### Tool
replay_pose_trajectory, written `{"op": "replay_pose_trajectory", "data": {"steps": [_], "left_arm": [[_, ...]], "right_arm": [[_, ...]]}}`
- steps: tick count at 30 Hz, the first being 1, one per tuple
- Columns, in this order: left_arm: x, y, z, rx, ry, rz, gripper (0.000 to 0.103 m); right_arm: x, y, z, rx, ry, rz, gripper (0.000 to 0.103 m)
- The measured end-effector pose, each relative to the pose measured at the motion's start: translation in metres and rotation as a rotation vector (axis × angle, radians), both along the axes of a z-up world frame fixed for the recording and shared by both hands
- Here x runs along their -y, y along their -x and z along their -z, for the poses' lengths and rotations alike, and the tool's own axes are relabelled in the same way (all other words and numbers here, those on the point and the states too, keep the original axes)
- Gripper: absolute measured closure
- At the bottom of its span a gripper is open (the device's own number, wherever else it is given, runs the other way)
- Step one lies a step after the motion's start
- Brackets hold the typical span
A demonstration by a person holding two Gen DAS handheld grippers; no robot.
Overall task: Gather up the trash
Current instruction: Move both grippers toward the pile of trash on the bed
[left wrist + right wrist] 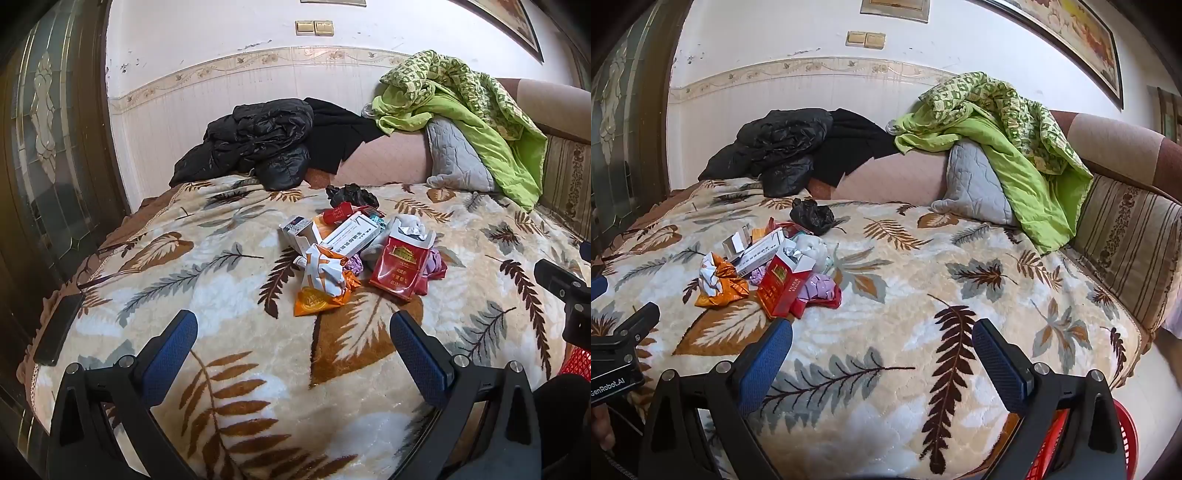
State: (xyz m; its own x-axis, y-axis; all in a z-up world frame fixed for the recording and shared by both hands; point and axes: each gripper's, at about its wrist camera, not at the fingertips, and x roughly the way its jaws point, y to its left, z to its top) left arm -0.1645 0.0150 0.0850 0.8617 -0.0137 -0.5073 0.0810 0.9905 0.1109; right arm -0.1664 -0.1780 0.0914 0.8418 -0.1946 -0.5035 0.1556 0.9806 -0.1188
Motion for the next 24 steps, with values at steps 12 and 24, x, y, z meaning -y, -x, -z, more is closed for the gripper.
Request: {"op": "replay_pose_trajectory", "data": {"steps": [12,24], "left_arm": [[-0.001,0.000,0.000,-0.001,0.002,0.000,0.000],[-0.002,-0.001,0.000,-0.010,0.005,0.002,0.000]], "right_arm": [[0.000,0.000,0.000,0.000,0.000,0.000,0.004],[-0.001,0.002,-0.012,-0.007,-0.001,-0.004,0.004]]}}
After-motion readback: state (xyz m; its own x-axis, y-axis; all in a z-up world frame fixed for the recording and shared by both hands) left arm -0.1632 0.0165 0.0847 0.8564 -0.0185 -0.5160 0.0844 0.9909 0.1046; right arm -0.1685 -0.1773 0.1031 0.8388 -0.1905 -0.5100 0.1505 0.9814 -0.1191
